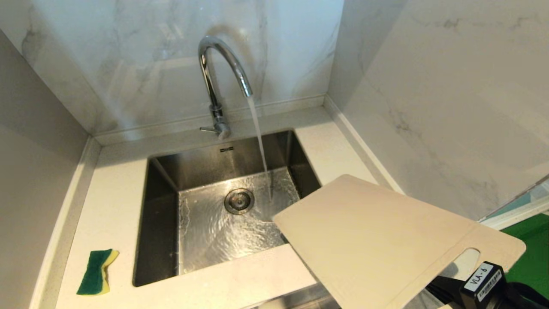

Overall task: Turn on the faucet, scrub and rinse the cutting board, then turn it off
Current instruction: Put down the cutting board

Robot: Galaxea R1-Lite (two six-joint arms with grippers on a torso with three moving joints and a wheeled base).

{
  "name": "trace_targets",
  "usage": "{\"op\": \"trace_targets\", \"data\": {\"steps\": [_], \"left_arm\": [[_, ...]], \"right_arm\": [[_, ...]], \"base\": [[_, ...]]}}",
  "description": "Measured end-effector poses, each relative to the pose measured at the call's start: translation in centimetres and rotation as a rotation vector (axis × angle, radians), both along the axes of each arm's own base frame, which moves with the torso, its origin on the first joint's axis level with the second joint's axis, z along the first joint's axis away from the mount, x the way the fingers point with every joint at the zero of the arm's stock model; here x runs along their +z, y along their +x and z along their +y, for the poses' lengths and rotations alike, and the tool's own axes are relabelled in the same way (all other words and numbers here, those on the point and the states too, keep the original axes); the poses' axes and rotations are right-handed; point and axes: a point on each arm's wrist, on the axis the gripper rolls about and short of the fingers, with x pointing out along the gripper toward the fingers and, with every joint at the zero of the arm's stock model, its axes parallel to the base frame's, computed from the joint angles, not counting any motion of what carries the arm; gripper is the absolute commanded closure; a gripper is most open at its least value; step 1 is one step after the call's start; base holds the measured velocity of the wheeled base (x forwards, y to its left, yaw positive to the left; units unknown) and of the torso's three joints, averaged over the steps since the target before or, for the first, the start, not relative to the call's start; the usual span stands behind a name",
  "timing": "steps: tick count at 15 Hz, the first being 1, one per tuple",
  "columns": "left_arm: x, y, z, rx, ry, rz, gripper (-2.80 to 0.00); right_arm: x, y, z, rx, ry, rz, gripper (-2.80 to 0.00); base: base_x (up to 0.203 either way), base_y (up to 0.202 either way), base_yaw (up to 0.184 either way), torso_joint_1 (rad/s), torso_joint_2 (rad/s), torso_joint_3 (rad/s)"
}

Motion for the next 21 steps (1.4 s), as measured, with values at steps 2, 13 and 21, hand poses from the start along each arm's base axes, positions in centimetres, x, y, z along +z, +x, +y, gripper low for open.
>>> {"op": "trace_targets", "data": {"steps": [2, 13, 21], "left_arm": [[0.0, 0.0, 0.0, 0.000, -0.001, 0.000, 0.00], [0.0, 0.0, 0.0, 0.001, 0.000, 0.001, 0.00], [0.0, 0.0, 0.0, 0.000, 0.000, 0.001, 0.00]], "right_arm": [[-0.1, 0.2, 0.0, -0.039, -0.020, 0.001, 0.00], [-3.1, 0.3, -0.8, -0.258, 0.045, 0.154, 0.00], [-5.2, 0.1, -0.8, -0.274, 0.014, 0.265, 0.00]], "base": [[0.000, 0.000, 0.000, 0.000, 0.00, 0.000], [0.000, 0.000, 0.000, 0.000, 0.00, 0.000], [0.000, 0.000, 0.000, 0.000, 0.00, 0.000]]}}
